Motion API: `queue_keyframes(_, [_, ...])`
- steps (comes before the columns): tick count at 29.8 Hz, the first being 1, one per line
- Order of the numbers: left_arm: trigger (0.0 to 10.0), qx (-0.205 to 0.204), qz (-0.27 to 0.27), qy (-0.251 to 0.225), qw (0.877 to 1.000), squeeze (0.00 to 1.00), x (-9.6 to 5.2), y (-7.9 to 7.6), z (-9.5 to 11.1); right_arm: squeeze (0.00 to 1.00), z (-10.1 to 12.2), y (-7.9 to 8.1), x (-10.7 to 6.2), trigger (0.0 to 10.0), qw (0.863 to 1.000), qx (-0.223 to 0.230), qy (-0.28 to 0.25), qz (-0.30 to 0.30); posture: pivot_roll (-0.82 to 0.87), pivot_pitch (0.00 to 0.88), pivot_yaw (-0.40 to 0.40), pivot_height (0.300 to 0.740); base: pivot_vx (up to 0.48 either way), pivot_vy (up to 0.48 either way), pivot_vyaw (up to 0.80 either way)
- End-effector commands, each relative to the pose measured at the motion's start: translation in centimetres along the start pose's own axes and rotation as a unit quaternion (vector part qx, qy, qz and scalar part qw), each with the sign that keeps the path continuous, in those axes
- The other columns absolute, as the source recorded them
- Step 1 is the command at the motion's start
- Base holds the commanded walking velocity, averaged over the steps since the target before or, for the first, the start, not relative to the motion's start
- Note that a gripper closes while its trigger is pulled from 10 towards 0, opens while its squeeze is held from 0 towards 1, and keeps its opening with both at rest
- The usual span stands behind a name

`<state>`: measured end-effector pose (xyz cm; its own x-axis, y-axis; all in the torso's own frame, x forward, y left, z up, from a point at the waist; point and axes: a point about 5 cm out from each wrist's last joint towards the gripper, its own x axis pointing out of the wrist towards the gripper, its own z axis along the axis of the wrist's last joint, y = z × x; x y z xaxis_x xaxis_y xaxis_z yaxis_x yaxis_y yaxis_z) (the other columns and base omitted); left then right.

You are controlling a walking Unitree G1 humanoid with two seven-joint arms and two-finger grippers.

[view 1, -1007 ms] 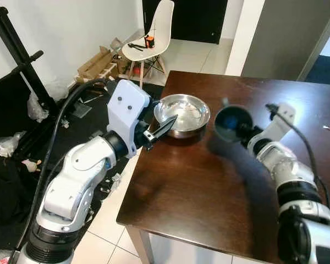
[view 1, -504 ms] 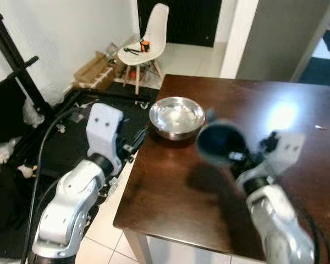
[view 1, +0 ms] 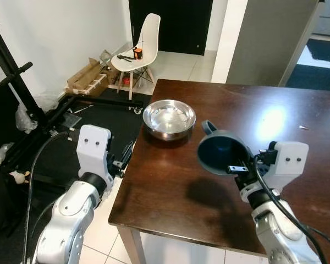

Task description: Setting the table

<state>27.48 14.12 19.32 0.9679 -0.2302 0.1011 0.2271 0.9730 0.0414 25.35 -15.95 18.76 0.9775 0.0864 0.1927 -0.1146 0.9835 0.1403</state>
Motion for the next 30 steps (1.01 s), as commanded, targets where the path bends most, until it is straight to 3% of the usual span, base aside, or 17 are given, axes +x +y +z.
queue_keyframes(1, [10.0,-0.001,0.007,0.006,1.000,0.00,-0.04,0.05,-0.32,0.00,-0.36,0.23,0.13,10.0,1.000,-0.002,0.008,0.001,-0.07,0.000,0.070,0.740,0.000,0.000,0.00])
queue_keyframes(30, [10.0,0.002,0.010,0.004,1.000,0.00,-0.31,0.19,-0.36,0.00,-1.22,0.47,0.10,10.0,1.000,0.001,0.025,-0.007,-0.06,0.000,0.076,0.740,-0.271,0.000,0.00])
